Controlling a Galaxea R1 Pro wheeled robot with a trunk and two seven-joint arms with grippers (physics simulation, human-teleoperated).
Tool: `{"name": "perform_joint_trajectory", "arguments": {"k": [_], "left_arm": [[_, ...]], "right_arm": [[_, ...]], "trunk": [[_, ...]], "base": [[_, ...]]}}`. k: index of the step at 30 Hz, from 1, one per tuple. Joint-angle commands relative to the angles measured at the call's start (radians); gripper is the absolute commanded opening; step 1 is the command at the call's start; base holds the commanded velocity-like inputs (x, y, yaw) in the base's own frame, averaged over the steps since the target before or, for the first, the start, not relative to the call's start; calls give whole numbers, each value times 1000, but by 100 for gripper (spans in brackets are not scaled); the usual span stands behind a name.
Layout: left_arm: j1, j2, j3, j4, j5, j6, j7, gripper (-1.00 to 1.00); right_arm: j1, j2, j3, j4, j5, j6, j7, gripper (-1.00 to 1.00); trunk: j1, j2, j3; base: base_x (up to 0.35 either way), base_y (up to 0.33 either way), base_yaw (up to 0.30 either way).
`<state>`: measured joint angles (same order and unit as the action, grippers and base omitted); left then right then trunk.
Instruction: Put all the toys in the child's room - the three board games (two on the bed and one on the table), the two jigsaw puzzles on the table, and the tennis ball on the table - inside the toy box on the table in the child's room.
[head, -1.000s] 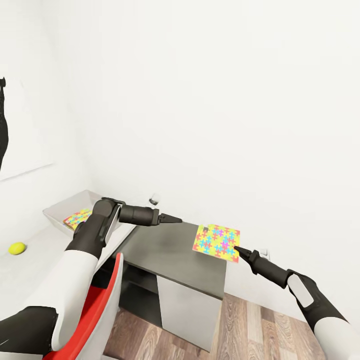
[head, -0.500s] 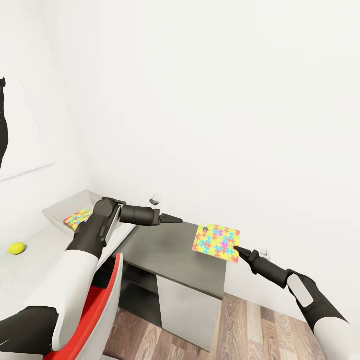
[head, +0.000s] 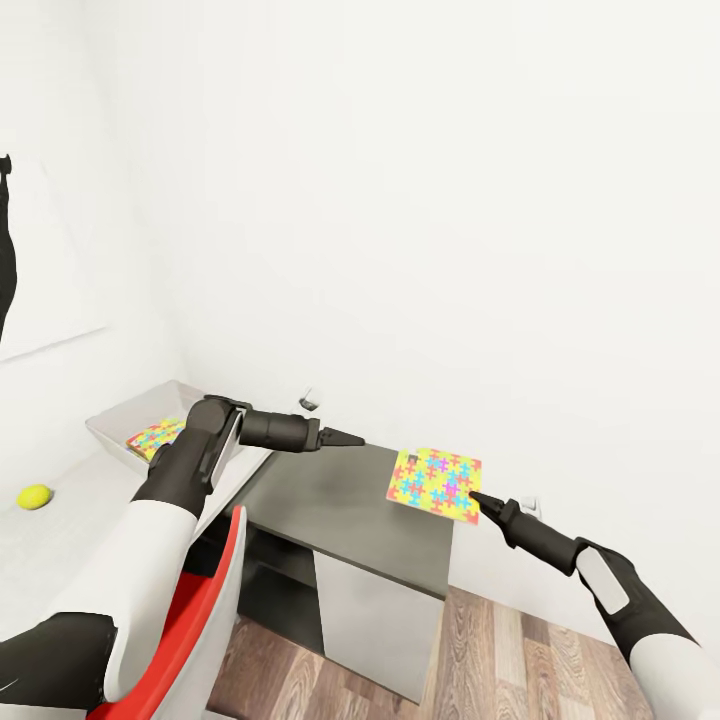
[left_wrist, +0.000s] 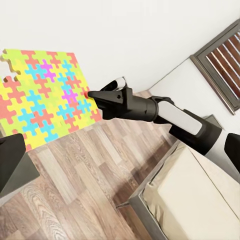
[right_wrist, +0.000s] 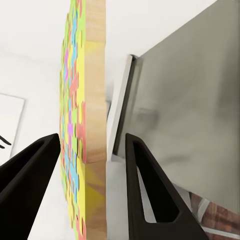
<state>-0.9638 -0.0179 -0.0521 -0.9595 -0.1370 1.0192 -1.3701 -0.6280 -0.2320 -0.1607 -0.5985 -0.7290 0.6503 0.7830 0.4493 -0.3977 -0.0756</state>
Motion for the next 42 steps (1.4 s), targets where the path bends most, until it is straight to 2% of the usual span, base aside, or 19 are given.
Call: {"name": "perform_joint_trajectory", "arguments": {"k": [1, 14, 22, 24, 26, 30, 34, 42], "left_arm": [[-1, -1, 2, -1, -10, 10, -10, 100], [-1, 1, 2, -1, -11, 11, -16, 100], [-1, 8, 10, 0, 3, 17, -27, 100], [-1, 10, 11, 0, 6, 19, -42, 100], [-1, 11, 12, 2, 6, 20, -83, 100], [-1, 19, 15, 5, 2, 21, -199, 100], [-1, 40, 15, 5, 4, 22, -201, 100], [-1, 45, 14, 5, 5, 23, -201, 100]], "right_arm": [[-1, 0, -2, 0, -1, 5, 1, -100], [-1, 0, -2, -1, -3, 7, 17, -100], [-1, 1, -2, -1, -3, 7, 16, -100], [-1, 1, -2, -1, -3, 7, 16, -100], [-1, 0, -2, -1, -3, 6, 17, -100], [-1, 0, -2, -1, -3, 6, 18, -100], [-1, 0, -2, -1, -3, 6, 17, -100], [-1, 1, -2, -1, -3, 6, 17, -100]], "trunk": [[1, -2, -2], [1, -2, -2], [1, -2, -2], [1, -2, -2], [1, -2, -1], [1, -2, 2], [1, -2, 5], [1, -2, 11]], "base": [[0, 0, 0], [0, 0, 0], [0, 0, 0], [0, 0, 52], [0, 0, 174], [0, 0, 226], [0, 0, 249], [0, 0, 258]]}}
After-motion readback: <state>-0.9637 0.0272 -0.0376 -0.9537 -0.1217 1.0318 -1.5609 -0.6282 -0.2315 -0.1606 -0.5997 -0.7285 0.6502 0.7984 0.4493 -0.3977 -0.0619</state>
